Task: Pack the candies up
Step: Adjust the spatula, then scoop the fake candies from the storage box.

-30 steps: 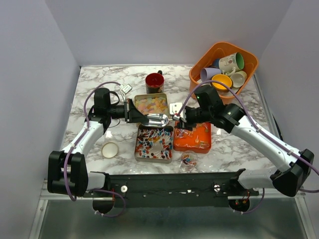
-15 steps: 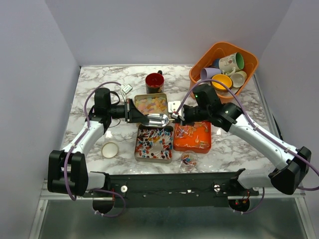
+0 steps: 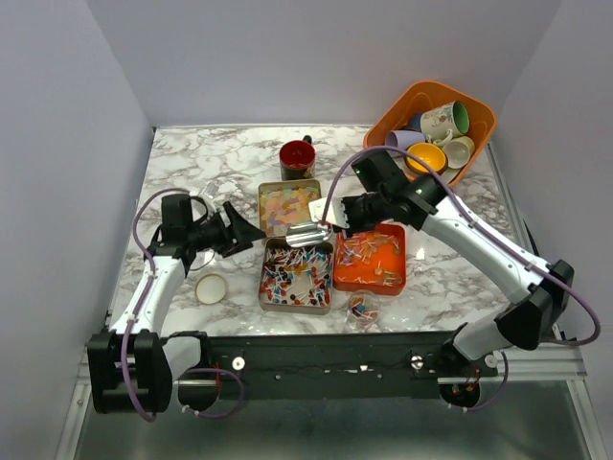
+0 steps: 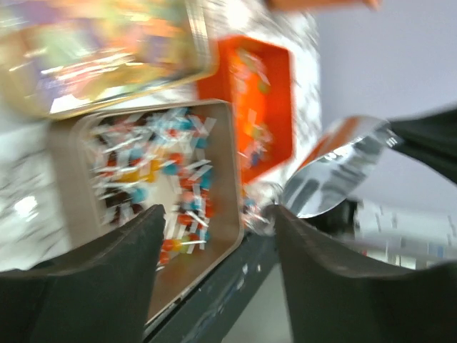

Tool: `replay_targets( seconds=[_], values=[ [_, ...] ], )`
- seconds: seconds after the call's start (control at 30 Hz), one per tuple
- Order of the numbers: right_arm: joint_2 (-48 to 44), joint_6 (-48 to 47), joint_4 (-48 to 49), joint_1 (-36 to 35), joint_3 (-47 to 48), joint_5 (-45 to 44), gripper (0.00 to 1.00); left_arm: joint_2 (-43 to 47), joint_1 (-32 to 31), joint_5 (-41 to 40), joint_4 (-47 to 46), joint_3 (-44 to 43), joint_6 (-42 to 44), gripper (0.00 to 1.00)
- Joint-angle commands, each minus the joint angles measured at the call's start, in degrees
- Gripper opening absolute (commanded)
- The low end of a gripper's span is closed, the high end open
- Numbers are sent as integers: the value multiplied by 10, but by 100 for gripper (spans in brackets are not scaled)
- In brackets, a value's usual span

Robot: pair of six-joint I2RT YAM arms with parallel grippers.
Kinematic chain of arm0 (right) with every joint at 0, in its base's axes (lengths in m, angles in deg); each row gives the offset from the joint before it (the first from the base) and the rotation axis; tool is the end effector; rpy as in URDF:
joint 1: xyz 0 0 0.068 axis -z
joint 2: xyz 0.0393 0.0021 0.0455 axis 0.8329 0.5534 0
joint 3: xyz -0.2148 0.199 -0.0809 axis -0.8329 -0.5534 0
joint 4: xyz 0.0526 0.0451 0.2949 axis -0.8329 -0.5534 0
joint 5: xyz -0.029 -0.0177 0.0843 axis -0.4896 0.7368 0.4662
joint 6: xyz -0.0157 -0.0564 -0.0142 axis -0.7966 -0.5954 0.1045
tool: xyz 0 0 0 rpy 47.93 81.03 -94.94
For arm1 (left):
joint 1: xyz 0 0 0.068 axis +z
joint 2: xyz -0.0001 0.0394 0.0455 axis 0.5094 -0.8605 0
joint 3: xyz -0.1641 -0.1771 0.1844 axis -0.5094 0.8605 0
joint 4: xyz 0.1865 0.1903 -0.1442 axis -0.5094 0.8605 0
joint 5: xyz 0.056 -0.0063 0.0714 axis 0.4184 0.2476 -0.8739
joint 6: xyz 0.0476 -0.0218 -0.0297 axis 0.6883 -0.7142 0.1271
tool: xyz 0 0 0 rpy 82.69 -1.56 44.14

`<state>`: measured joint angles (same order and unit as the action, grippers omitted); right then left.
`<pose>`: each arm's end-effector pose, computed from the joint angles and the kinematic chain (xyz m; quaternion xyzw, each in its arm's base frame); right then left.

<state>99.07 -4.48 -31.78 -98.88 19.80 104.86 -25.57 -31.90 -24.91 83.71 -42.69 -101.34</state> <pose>0.2464 0.2479 0.3836 -0.7576 0.5253 0.1217 0.3678 0.2600 -0.0399 0.2552 -0.0790 0.8305 -0.4913 0.2504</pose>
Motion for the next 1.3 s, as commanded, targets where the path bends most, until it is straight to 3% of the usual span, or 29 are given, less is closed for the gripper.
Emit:
replay_targets(
  seconds=[0.0, 0.2, 0.67, 1.0, 1.27],
  values=[
    [66, -114, -174, -13, 73, -118, 1, 27, 60, -126, 91, 67, -82, 81],
    [146, -126, -251, -58, 149, -281, 1, 92, 73, -165, 147, 125, -125, 89],
    [227, -47, -314, -171, 166, -500, 1, 195, 71, -186, 163, 219, -207, 84],
    [339, 53, -378, -209, 240, -577, 1, 269, 70, -186, 181, 223, -208, 84],
    [366, 66, -369, -240, 253, -535, 1, 266, 68, -193, 177, 223, -204, 83]
  ],
)
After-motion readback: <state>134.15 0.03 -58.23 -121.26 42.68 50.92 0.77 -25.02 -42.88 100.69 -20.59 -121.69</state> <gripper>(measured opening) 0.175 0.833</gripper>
